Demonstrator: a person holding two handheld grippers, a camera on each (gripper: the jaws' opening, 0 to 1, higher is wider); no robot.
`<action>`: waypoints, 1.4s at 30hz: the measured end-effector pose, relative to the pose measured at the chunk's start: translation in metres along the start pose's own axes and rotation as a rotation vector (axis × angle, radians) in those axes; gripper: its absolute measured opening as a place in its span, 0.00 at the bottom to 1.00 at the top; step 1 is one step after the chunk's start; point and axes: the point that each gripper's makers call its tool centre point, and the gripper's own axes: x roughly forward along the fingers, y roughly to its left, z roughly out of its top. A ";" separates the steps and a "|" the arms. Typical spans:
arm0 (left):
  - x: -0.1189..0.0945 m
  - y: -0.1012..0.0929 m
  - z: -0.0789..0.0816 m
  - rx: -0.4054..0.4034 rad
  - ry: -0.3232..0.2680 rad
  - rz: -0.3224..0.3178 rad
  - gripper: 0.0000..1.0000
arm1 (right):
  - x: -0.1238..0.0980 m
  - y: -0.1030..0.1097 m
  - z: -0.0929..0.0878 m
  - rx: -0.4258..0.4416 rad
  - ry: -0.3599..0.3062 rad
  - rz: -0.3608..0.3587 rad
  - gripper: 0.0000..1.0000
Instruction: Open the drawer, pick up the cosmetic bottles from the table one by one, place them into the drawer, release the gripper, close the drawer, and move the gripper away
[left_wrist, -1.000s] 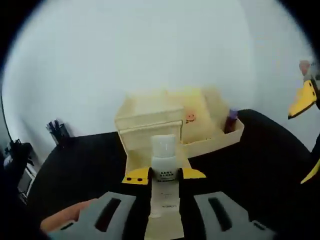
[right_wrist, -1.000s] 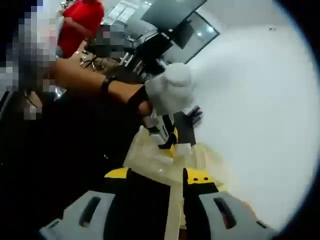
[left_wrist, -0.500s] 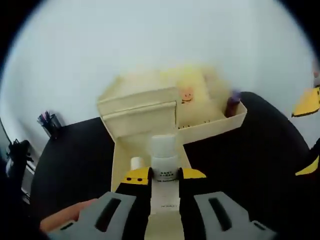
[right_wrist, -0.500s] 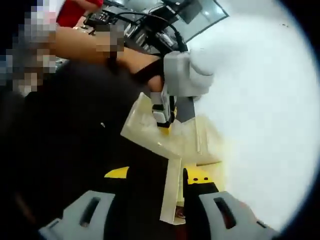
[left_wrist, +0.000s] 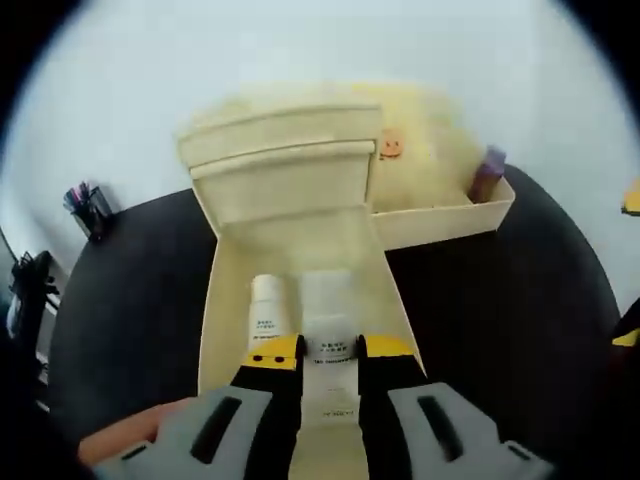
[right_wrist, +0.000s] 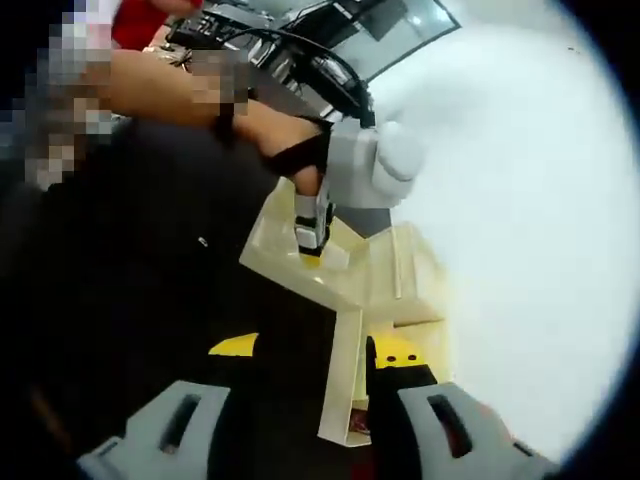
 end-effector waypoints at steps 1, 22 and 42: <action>0.001 0.000 0.001 -0.002 0.003 -0.001 0.16 | 0.001 0.001 0.000 -0.005 0.004 0.002 0.37; 0.018 0.004 0.008 0.064 -0.049 0.024 0.17 | 0.008 -0.002 0.000 0.009 0.014 -0.002 0.37; -0.080 0.072 0.033 0.211 -0.510 0.049 0.35 | 0.036 -0.022 0.002 0.090 0.050 -0.076 0.47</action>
